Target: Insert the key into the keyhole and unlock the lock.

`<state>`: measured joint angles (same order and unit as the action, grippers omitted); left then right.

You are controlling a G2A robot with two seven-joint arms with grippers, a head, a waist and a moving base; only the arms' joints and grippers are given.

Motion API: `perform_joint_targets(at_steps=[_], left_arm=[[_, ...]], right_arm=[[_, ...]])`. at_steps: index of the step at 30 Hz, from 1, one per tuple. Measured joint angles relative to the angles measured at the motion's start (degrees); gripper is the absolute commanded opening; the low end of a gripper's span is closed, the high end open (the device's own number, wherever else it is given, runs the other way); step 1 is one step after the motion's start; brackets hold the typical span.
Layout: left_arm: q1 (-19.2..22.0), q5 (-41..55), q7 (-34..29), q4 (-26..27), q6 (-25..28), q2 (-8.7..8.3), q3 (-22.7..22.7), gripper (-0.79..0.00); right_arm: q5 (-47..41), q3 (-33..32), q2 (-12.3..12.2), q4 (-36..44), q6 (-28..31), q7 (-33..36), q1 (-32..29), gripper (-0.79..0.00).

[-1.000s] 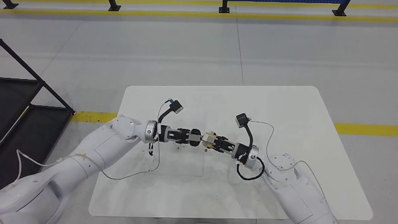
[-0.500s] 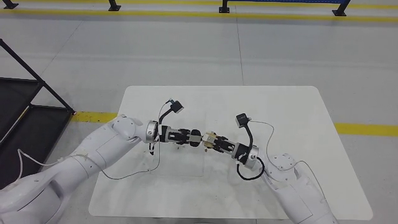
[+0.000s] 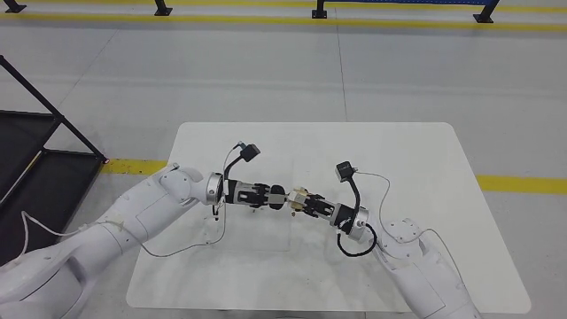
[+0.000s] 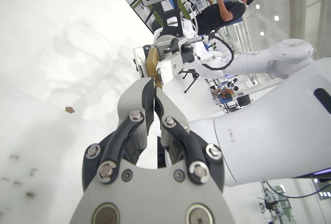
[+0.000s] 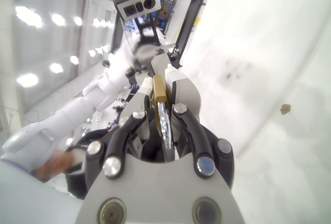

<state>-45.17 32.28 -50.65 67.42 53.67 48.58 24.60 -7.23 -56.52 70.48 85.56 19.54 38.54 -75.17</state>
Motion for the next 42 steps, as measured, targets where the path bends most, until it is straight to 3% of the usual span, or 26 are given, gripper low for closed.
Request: perform_joint_targets(at_steps=[9, 35, 38, 39, 42], left_arm=[[0.79, -4.07, 4.38, 0.25, 4.36, -0.74, -1.70, -0.785], [-0.81, -6.17, 4.36, 0.76, 4.33, -0.62, 1.91, -0.782], [-1.15, -5.94, 4.36, 0.80, 4.33, -0.89, 2.31, -0.563], [-1.26, -5.84, 4.36, 0.82, 4.33, -0.97, 2.40, -0.526], [-1.49, -5.64, 4.36, 1.07, 4.33, -1.19, 2.50, -0.526]], right_arm=[[0.00, 0.00, 0.00, 0.00, 0.00, 0.00, 0.00, -0.785], [0.00, 0.00, 0.00, 0.00, 0.00, 0.00, 0.00, -0.785], [0.00, 0.00, 0.00, 0.00, 0.00, 0.00, 0.00, -0.785], [0.00, 0.00, 0.00, 0.00, 0.00, 0.00, 0.00, -0.785], [0.00, 0.00, 0.00, 0.00, 0.00, 0.00, 0.00, -0.785]])
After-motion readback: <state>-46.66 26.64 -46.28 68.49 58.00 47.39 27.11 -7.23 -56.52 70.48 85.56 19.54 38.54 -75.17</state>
